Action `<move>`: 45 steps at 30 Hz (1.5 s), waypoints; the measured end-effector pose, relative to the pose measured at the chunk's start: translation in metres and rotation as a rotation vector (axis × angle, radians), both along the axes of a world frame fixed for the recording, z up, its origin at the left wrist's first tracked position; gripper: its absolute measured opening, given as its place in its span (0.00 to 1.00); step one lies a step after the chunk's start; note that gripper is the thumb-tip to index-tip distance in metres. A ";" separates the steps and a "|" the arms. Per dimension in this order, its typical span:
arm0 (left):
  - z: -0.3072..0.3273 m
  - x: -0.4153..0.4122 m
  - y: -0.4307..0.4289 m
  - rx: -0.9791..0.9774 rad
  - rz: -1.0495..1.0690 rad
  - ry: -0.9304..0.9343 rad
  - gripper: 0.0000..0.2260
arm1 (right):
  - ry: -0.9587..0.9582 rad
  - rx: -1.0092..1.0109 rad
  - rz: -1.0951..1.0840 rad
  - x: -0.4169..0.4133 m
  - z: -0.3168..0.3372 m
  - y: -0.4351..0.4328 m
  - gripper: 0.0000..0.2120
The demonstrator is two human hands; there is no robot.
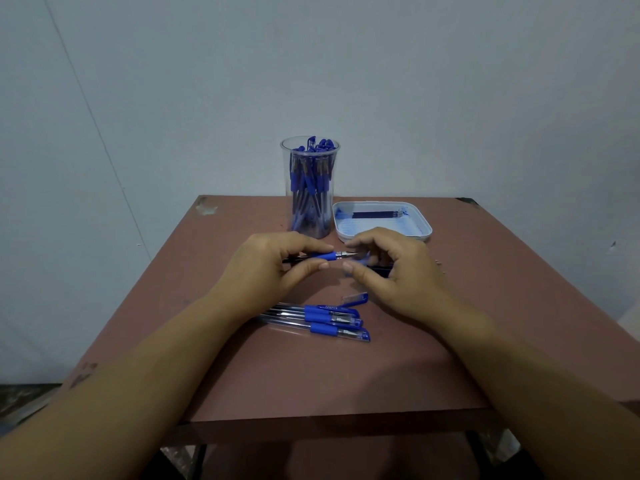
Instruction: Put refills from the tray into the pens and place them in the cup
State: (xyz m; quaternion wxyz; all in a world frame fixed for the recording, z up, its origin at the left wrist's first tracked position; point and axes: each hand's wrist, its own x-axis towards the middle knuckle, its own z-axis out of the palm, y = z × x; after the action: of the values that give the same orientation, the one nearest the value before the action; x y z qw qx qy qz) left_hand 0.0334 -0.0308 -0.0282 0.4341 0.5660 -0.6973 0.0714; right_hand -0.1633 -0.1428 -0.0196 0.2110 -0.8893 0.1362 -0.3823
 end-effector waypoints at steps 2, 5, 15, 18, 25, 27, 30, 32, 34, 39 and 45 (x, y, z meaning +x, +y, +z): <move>0.000 0.000 0.000 0.001 -0.006 -0.003 0.14 | -0.011 0.005 -0.004 0.002 0.000 0.000 0.08; -0.001 0.001 -0.001 0.011 -0.009 -0.016 0.14 | -0.006 -0.038 0.005 0.004 -0.002 -0.002 0.06; -0.002 0.002 -0.001 0.013 -0.017 -0.020 0.14 | -0.010 0.003 0.026 0.005 -0.004 -0.001 0.08; -0.002 0.002 -0.001 0.005 -0.020 -0.013 0.14 | -0.009 0.093 0.040 0.003 -0.004 0.000 0.12; -0.002 0.001 -0.001 0.041 0.001 -0.038 0.14 | 0.027 0.160 0.015 0.005 -0.005 0.000 0.06; -0.002 0.001 -0.001 0.053 0.013 -0.031 0.13 | 0.031 0.146 0.008 0.005 -0.005 0.000 0.07; -0.001 -0.001 0.000 0.062 0.013 0.001 0.11 | 0.010 0.142 0.005 0.006 -0.004 0.000 0.07; 0.000 -0.002 0.000 0.061 0.013 0.008 0.12 | 0.000 0.143 0.011 0.005 -0.004 0.000 0.07; 0.000 -0.001 0.001 0.047 0.016 0.000 0.13 | 0.007 0.183 0.033 0.004 -0.004 0.001 0.09; -0.001 0.001 0.001 0.025 0.043 -0.013 0.14 | 0.011 0.283 0.022 0.004 -0.003 0.003 0.11; 0.000 0.001 0.001 0.056 0.077 -0.044 0.13 | -0.026 0.341 0.023 0.006 -0.002 0.001 0.08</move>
State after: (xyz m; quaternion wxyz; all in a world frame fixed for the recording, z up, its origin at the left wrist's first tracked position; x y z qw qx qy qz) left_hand 0.0345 -0.0299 -0.0282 0.3995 0.6027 -0.6860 0.0812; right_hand -0.1570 -0.1419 -0.0216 0.3648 -0.8371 0.1861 -0.3626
